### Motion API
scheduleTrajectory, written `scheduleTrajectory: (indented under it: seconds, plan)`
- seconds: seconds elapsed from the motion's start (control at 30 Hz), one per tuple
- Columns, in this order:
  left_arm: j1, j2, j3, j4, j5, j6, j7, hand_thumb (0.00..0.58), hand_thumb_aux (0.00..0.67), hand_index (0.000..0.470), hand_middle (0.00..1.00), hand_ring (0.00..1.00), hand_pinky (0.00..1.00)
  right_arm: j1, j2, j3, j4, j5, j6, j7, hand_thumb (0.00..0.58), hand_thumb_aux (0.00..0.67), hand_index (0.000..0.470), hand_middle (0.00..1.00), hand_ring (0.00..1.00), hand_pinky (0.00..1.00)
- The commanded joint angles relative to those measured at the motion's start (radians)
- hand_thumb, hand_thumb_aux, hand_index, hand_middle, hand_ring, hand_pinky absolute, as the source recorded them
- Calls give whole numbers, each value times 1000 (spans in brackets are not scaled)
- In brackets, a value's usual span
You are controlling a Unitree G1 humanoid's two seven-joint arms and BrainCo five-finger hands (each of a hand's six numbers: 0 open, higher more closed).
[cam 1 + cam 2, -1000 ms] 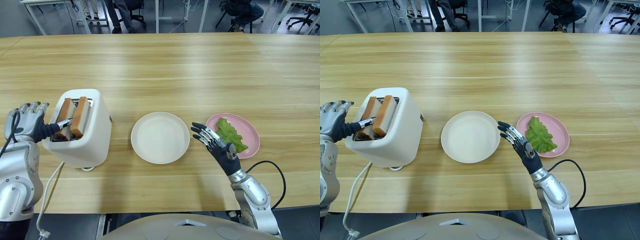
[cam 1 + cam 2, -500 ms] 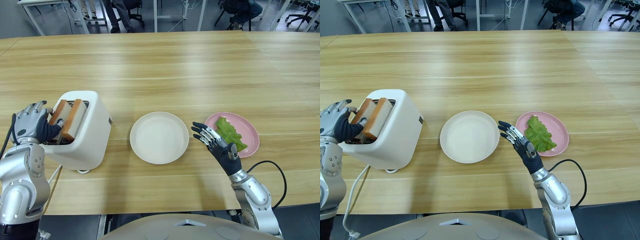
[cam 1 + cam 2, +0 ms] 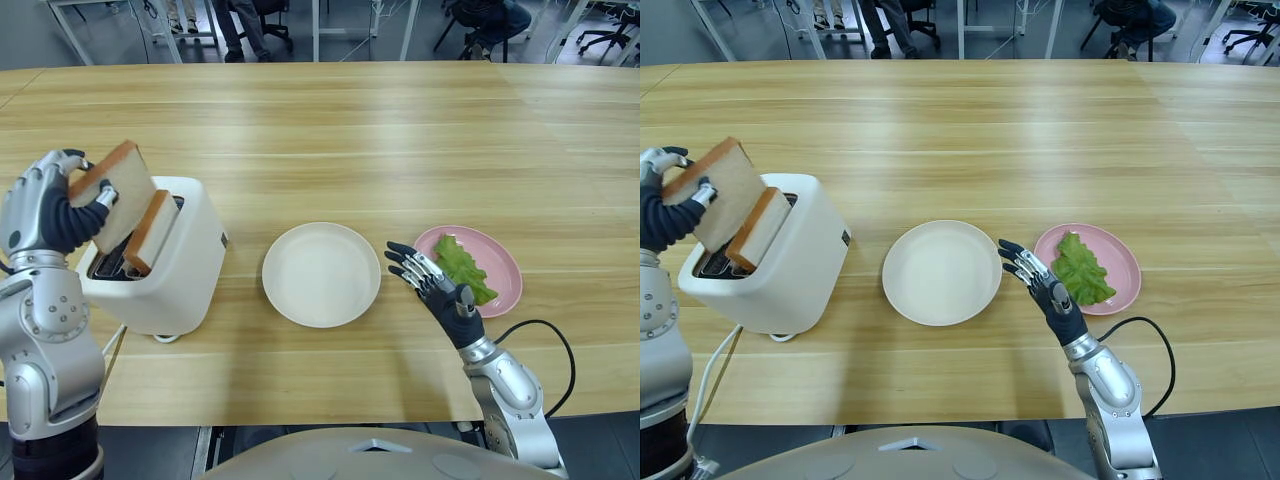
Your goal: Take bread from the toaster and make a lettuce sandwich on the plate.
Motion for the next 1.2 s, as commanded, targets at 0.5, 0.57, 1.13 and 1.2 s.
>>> scheduleTrajectory:
  seconds: [0.5, 0.57, 1.13, 1.2]
  plan:
    - [-104, -84, 104, -121, -293, -132, 130, 580, 670, 460, 1000, 1000, 1000, -221, -313, -122, 131, -870, 12, -422, 0, 0, 0, 0, 0, 0]
    - [-136, -107, 51, -151, -329, -119, 111, 580, 670, 460, 1000, 1000, 1000, -239, -412, -99, 189, -1032, 58, -478, 0, 0, 0, 0, 0, 0]
    - [-58, -582, -595, 123, -396, -48, 210, 580, 670, 460, 1000, 1000, 1000, -323, -599, 107, 558, -1358, 241, -666, 0, 0, 0, 0, 0, 0]
    - [-28, -594, -629, 185, -398, -71, 238, 580, 670, 460, 1000, 1000, 1000, -312, -605, 117, 556, -1351, 248, -658, 40, 24, 16, 0, 0, 0]
